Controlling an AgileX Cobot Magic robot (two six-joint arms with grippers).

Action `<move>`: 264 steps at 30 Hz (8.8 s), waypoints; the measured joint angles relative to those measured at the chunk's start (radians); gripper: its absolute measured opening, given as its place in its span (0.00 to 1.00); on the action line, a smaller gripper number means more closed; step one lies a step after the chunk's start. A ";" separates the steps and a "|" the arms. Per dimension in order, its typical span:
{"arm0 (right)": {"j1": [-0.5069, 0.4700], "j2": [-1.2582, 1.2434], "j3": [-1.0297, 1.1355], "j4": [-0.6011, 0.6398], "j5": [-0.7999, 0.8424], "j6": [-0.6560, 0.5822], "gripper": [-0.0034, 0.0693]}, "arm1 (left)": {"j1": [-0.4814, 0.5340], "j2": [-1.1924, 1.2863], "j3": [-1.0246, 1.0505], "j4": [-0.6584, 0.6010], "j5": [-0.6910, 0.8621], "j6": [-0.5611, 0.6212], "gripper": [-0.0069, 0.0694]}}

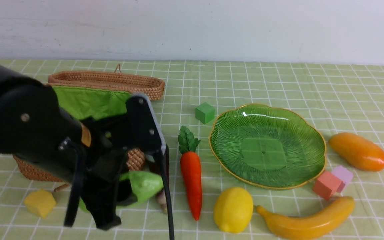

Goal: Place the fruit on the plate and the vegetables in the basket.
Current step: Take a chayote with your left arm and place it on the basket on the left, then use the left arm to grab an eggplant and put it into the left basket, then use the left arm to grab a carrot and put it into the left basket

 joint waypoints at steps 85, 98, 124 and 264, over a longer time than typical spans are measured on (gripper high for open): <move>0.000 0.008 0.000 0.154 -0.045 -0.036 0.15 | -0.083 0.495 -0.219 0.150 -0.106 -1.355 0.68; 0.000 0.008 0.000 0.154 -0.018 -0.036 0.17 | -0.083 0.553 -0.219 0.238 -0.117 -1.369 0.64; 0.000 0.008 0.000 -0.007 -0.015 0.065 0.18 | -0.082 0.635 -0.227 0.328 -0.157 -1.437 0.43; 0.000 0.065 0.000 -0.125 -0.161 0.149 0.22 | -0.111 0.646 -0.226 0.295 -0.440 -1.130 0.60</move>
